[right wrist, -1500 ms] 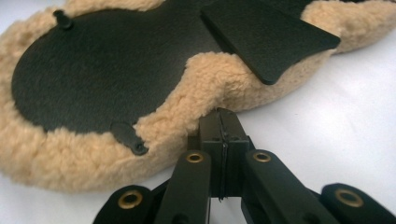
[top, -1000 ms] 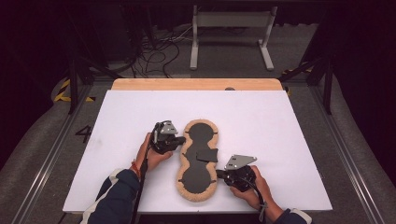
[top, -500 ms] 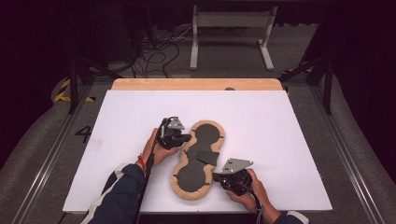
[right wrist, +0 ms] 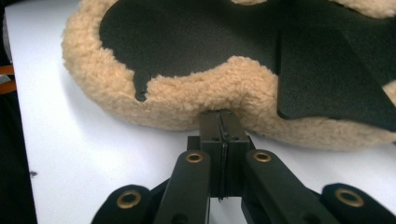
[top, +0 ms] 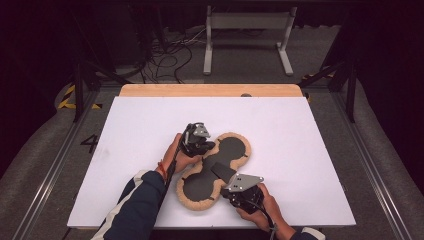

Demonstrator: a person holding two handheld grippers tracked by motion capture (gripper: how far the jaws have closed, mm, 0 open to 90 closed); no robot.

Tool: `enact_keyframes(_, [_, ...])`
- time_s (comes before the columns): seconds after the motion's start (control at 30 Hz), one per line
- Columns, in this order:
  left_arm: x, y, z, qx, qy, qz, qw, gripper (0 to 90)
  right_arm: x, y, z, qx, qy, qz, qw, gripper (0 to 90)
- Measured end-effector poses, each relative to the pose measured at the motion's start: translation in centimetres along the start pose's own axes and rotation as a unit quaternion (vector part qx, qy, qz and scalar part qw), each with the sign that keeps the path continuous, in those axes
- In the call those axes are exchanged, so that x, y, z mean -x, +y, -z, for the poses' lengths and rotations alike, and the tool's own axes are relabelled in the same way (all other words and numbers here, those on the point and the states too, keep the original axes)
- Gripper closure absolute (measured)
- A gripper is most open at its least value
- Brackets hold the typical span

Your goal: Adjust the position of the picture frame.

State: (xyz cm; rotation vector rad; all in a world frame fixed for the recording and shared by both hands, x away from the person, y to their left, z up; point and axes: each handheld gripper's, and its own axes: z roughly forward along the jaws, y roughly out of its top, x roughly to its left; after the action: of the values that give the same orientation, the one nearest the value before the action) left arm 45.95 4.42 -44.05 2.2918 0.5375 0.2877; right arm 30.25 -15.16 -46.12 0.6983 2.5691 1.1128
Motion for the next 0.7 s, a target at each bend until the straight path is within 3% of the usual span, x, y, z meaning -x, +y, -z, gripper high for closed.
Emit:
enact_keyframes(0.07, [0.2,0.0,0.4,-0.002,0.004,-0.001,1.0,85.2,0.0,0.0,0.1,-0.001,-0.001,0.0,1.0,90.0])
enact_keyframes(0.17, [0.2,-0.5,1.2,0.006,0.005,0.013,0.9999,84.0,0.2,-0.1,0.4,0.0,-0.003,0.004,1.0,90.0])
enact_keyframes(0.37, [1.2,-2.6,5.9,0.046,0.023,0.017,0.9985,84.9,1.3,-0.5,2.2,0.022,-0.001,0.002,0.9998,90.0])
enact_keyframes(0.53, [3.8,-5.2,9.8,0.08,0.014,0.008,0.9966,84.8,3.1,-1.2,4.2,0.036,-0.031,-0.015,0.9988,90.0])
enact_keyframes(0.57, [4.6,-6.0,10.4,0.083,0.006,0.014,0.9964,84.9,3.7,-1.3,4.6,0.04,-0.037,-0.023,0.9982,90.0])
enact_keyframes(0.63, [5.8,-7.2,10.9,0.075,0.006,0.012,0.9971,85.0,4.8,-1.6,5.2,0.043,-0.057,-0.036,0.9968,90.0])
enact_keyframes(0.67, [7.0,-8.5,11.2,0.055,0.027,0.02,0.9979,84.4,5.9,-1.7,5.6,0.045,-0.081,-0.045,0.9947,90.0])
enact_keyframes(0.7, [7.0,-8.5,11.2,0.055,0.027,0.02,0.9979,84.3,5.9,-1.7,5.6,0.045,-0.081,-0.045,0.9947,90.0])
